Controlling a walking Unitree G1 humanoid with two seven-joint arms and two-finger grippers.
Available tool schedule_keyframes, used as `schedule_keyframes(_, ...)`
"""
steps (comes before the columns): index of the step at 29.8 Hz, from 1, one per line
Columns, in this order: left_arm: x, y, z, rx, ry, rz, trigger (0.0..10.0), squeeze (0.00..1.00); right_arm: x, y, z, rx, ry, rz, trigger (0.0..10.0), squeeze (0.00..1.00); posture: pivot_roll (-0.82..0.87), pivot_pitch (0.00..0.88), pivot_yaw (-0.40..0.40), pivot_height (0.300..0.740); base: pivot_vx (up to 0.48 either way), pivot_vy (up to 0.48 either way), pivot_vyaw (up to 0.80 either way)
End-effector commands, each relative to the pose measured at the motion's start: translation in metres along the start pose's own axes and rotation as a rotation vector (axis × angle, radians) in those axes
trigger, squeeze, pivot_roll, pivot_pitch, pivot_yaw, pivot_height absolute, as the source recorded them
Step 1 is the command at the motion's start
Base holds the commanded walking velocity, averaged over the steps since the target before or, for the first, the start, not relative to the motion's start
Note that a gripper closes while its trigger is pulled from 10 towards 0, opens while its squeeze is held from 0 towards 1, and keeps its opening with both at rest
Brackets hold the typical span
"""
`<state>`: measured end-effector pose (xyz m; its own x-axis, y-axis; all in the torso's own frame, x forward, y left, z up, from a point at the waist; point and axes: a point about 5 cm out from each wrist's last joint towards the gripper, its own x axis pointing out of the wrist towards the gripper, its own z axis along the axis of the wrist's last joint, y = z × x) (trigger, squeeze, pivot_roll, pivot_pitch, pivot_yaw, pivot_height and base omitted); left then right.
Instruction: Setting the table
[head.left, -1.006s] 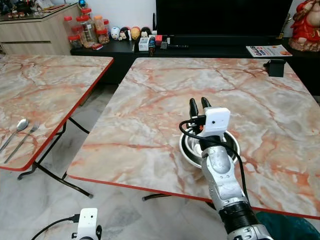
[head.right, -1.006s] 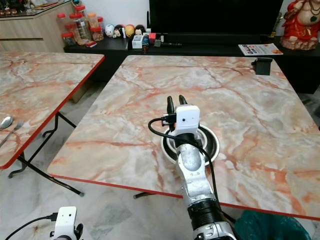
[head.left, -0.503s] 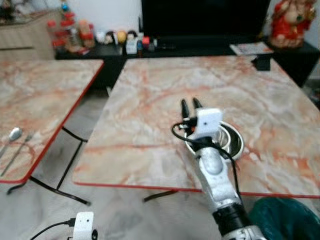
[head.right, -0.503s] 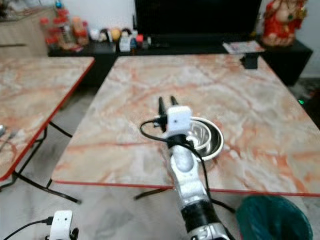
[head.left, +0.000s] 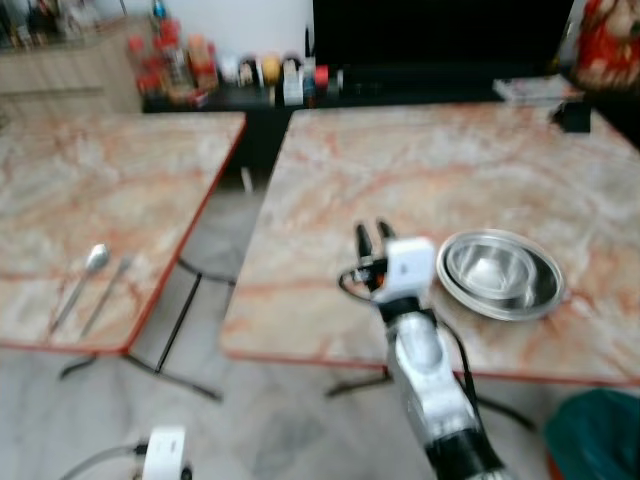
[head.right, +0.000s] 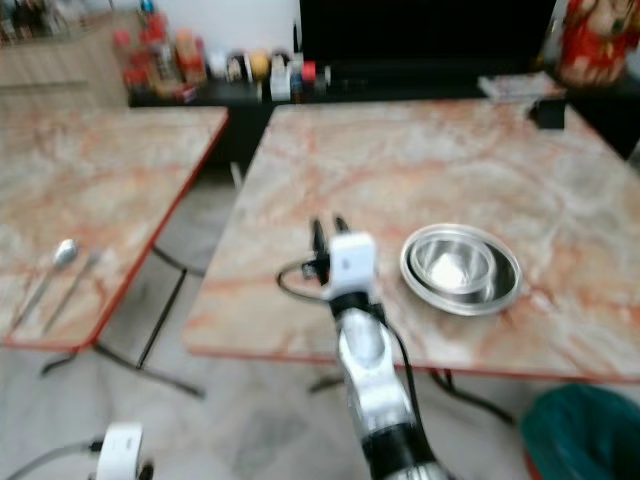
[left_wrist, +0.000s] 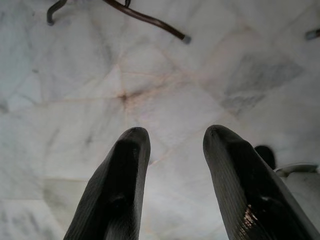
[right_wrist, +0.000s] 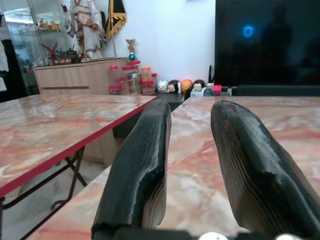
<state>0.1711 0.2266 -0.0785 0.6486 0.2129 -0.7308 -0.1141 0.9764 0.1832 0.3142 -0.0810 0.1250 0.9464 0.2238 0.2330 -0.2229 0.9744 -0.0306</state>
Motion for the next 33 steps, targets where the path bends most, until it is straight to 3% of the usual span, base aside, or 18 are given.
schedule_keyframes(1,0.0,-0.005,0.001,0.008,-0.003,-0.017,10.0,0.0,-0.005,-0.006,-0.007,-0.004,0.026,-0.017,10.0,0.0,0.01,0.0,0.107,0.74,0.0,0.401,0.0)
schedule_keyframes(12,0.0,-0.004,0.0,-0.002,-0.001,-0.009,10.0,0.0,-0.012,-0.009,-0.021,-0.007,0.082,-0.014,10.0,0.0,0.02,0.0,0.094,0.74,0.0,0.404,0.0)
schedule_keyframes(19,0.0,-0.002,0.001,-0.004,-0.003,-0.002,10.0,0.0,-0.037,-0.019,-0.053,-0.013,0.21,-0.048,10.0,0.0,0.01,0.0,0.099,0.74,0.0,0.407,0.0)
schedule_keyframes(33,-0.002,-0.003,-0.005,-0.02,0.011,0.004,10.0,0.0,-0.048,-0.038,-0.063,0.024,0.249,-0.125,10.0,0.0,0.01,0.018,0.096,0.74,0.0,0.406,0.0)
